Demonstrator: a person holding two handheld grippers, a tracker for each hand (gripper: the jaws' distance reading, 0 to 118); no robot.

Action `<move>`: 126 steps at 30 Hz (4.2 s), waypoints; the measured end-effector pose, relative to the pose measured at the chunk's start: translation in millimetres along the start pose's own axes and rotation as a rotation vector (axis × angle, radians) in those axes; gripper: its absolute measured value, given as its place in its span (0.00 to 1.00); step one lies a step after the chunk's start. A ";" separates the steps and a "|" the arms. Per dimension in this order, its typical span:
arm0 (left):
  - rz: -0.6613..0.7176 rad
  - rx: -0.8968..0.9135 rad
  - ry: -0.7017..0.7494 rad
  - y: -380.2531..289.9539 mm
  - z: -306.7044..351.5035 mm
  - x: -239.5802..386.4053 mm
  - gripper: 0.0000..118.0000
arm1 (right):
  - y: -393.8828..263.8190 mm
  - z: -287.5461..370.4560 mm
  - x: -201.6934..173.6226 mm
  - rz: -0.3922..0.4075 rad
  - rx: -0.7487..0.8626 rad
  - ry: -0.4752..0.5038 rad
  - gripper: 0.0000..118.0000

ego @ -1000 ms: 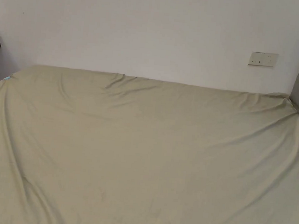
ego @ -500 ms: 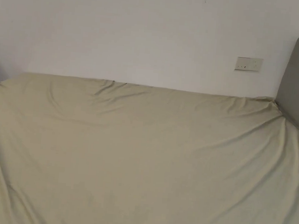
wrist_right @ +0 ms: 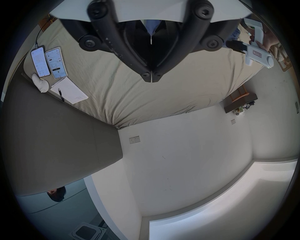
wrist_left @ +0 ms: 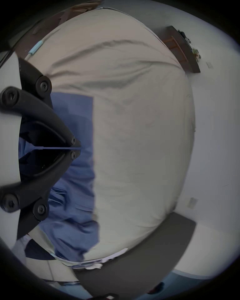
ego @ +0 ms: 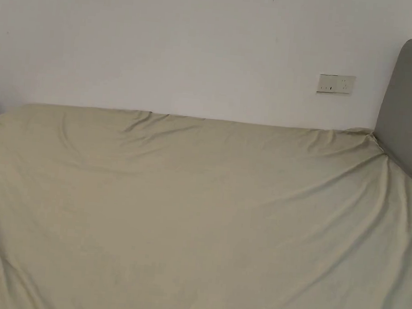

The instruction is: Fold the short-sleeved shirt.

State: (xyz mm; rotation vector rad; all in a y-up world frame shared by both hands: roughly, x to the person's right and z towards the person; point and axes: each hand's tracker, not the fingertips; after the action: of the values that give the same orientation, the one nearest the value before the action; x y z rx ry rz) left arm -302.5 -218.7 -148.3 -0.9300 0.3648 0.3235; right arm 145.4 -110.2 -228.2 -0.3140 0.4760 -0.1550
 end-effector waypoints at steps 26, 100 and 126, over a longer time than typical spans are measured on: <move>0.324 0.083 -0.469 -8.4 27.8 -79.9 0.98 | -0.2 -2.8 -3.8 0.014 -0.028 -0.018 0.01; -0.323 -0.116 -0.404 -62.8 -24.8 160.8 0.00 | -15.9 21.8 20.0 -0.036 -0.031 -0.038 0.01; 0.482 0.127 -0.448 -55.5 47.2 -92.2 0.00 | -141.7 -166.7 -133.5 0.441 -0.871 0.322 0.01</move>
State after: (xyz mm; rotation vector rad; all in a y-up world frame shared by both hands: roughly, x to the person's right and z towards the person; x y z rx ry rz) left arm -353.6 -221.3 -42.5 -0.6122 0.1877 0.9217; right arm -61.0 -257.6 -264.8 -1.0316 0.9097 0.4575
